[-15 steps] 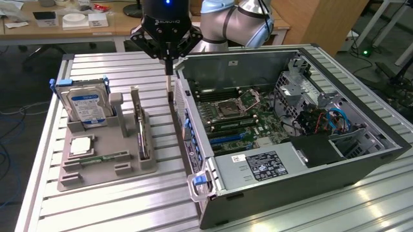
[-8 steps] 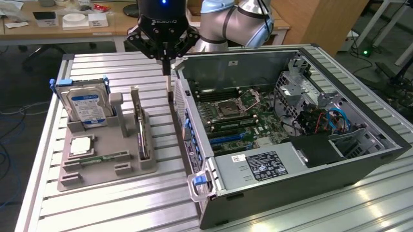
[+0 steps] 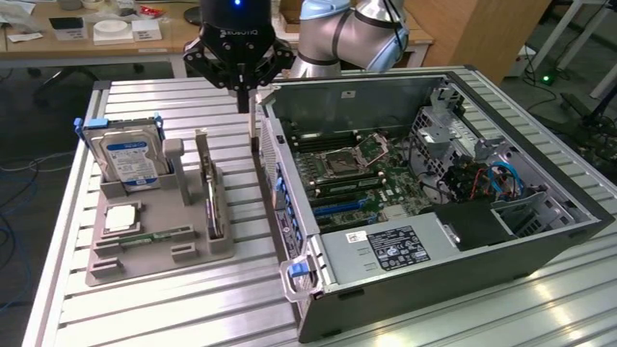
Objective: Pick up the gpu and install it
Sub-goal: 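Reach for the gpu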
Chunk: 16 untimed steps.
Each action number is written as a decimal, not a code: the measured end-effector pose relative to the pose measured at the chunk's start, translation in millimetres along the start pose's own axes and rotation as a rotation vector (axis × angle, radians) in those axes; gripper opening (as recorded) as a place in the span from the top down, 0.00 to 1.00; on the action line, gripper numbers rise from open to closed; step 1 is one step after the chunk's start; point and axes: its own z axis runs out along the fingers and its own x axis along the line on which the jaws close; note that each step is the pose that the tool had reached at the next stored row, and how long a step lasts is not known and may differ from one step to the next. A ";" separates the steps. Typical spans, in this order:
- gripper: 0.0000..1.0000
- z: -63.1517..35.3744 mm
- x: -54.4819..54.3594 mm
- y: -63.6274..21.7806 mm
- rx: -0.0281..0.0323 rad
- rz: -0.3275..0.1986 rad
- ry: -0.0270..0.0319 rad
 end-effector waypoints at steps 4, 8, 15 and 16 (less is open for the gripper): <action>0.89 -0.1 3.1 -0.2 0.0000 0.000 0.0000; 0.89 -0.2 6.3 -0.5 0.0000 0.000 0.0000; 0.89 -0.4 12.5 -1.0 0.0000 0.000 0.0001; 0.89 -0.4 13.4 -1.0 0.0000 0.000 0.0000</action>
